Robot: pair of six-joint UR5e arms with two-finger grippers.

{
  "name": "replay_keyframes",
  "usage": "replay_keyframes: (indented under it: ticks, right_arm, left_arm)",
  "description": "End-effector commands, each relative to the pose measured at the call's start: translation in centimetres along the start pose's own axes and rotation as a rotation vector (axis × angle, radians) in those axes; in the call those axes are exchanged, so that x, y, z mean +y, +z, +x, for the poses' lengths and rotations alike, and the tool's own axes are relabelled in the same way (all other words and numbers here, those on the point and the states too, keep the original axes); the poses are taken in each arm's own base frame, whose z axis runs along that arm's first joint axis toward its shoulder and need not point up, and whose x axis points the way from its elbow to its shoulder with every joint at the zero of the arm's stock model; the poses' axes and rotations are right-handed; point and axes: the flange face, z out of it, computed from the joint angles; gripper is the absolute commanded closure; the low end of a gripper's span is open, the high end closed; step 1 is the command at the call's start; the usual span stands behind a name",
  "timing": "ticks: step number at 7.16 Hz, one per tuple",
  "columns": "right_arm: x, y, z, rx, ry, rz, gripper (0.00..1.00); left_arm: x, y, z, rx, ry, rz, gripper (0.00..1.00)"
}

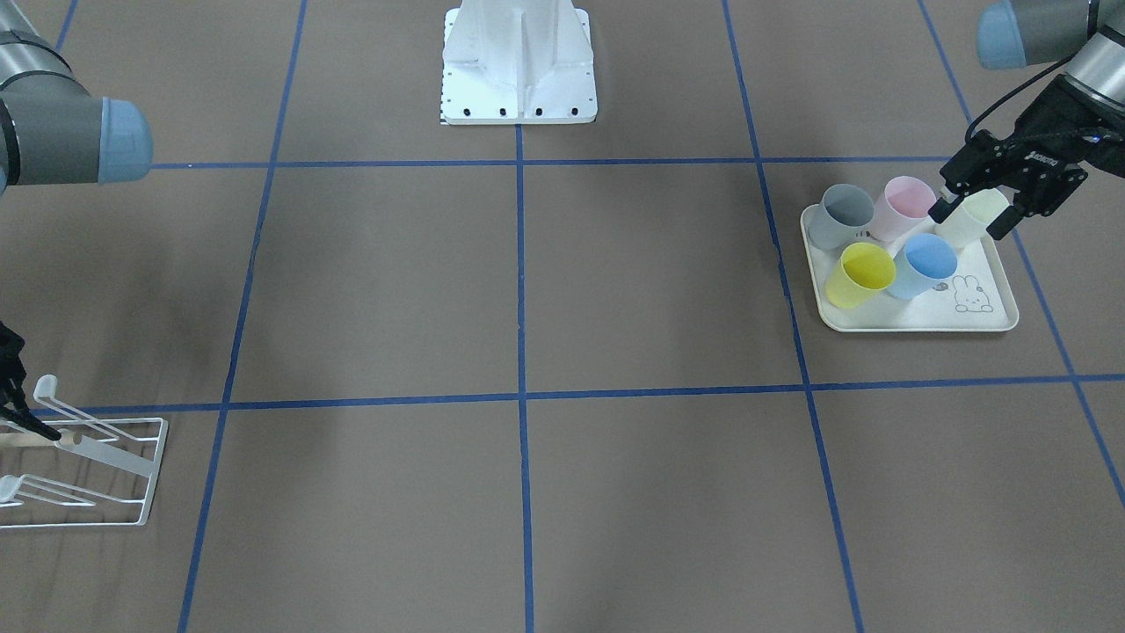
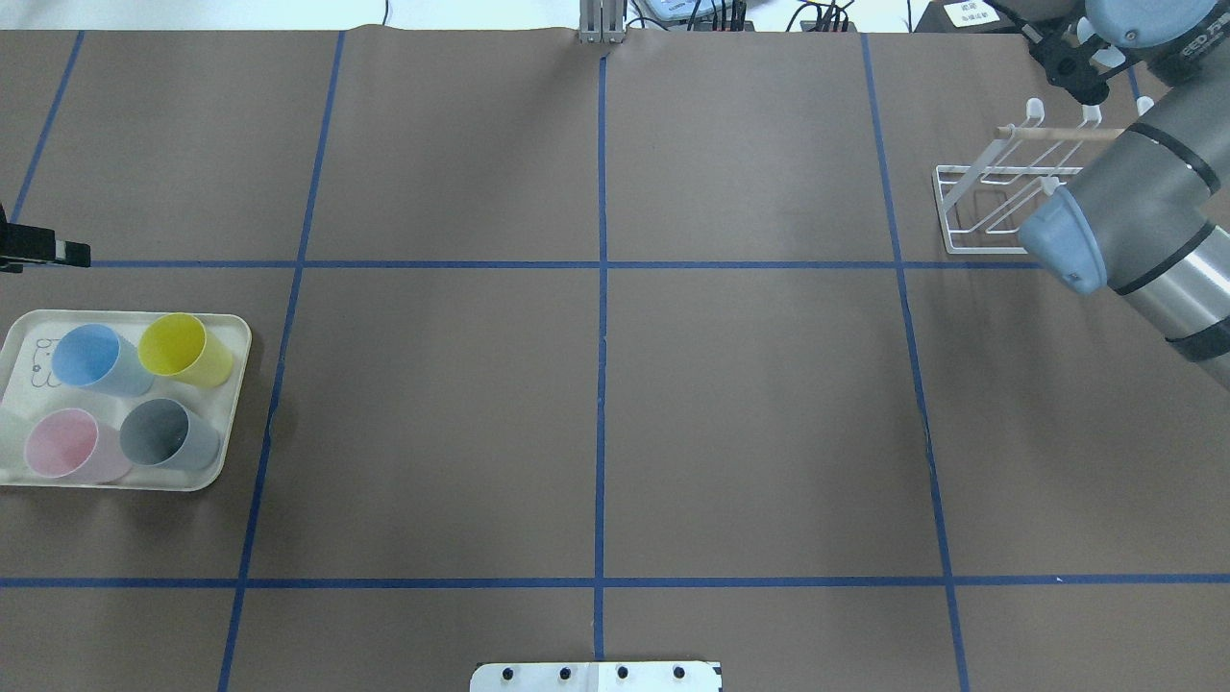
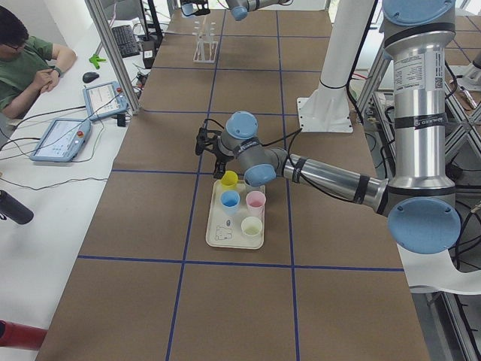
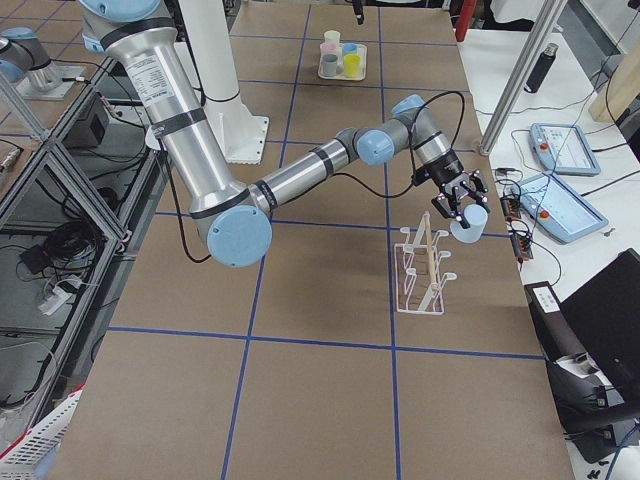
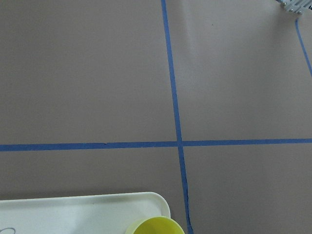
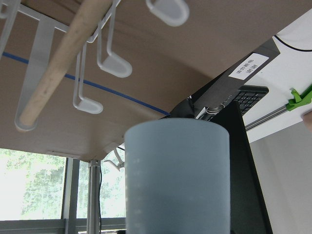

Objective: Transfer IKEA cup to right arm and place on rack

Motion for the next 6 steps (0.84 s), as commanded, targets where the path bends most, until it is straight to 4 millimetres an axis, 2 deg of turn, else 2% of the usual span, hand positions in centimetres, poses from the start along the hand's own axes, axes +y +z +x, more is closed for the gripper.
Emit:
replay_keyframes:
  ticks: [1, 2, 6]
  right_arm:
    - [-2.2, 3.2, -1.2, 0.023, -0.01, -0.032, 0.51]
    - [-2.7, 3.8, -1.4, 0.029, -0.007, -0.035, 0.51]
    - [-4.6, 3.9, -2.3, 0.028, -0.005, -0.039, 0.49]
  left_arm:
    - [0.0, 0.0, 0.0, 0.0, -0.001, 0.0, 0.0]
    - [0.0, -0.1, 0.0, 0.0, -0.001, 0.0, 0.0]
    - [0.0, -0.1, 0.0, 0.0, -0.001, 0.0, 0.0]
